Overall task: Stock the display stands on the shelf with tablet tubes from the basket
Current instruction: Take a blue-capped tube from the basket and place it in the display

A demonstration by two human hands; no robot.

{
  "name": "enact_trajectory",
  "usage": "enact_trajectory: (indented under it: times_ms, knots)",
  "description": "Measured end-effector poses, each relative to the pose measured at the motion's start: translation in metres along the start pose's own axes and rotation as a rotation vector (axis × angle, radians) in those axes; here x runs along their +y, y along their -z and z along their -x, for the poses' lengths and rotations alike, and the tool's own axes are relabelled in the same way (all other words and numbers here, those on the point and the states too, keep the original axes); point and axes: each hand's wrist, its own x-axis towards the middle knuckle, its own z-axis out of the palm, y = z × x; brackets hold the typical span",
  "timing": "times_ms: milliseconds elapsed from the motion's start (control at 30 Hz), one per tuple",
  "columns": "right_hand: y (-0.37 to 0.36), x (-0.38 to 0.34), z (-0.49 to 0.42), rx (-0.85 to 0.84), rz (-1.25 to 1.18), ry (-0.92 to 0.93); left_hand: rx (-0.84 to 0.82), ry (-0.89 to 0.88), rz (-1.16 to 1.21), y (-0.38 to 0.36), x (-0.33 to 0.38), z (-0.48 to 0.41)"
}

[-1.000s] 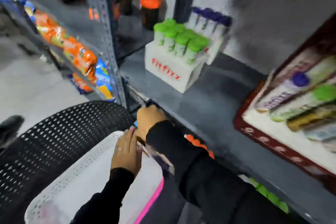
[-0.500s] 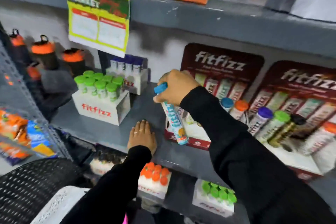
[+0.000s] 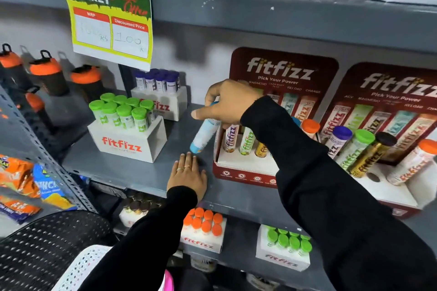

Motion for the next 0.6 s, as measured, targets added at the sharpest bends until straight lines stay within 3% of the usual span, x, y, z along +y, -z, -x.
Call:
enact_trajectory:
  times_ms: [233,367,600]
  knots:
    - [-0.002,-0.003,-0.009,0.031,0.089,0.039,0.013,-0.002,0.055,0.003,-0.003,0.004]
    - [-0.002,-0.003,-0.006,0.024,0.110,0.012,-0.018,-0.085,-0.026,0.002,-0.003,0.001]
    - [-0.001,0.007,-0.006,-0.081,0.046,0.003,-0.029,-0.124,-0.044,-0.001,-0.004,0.000]
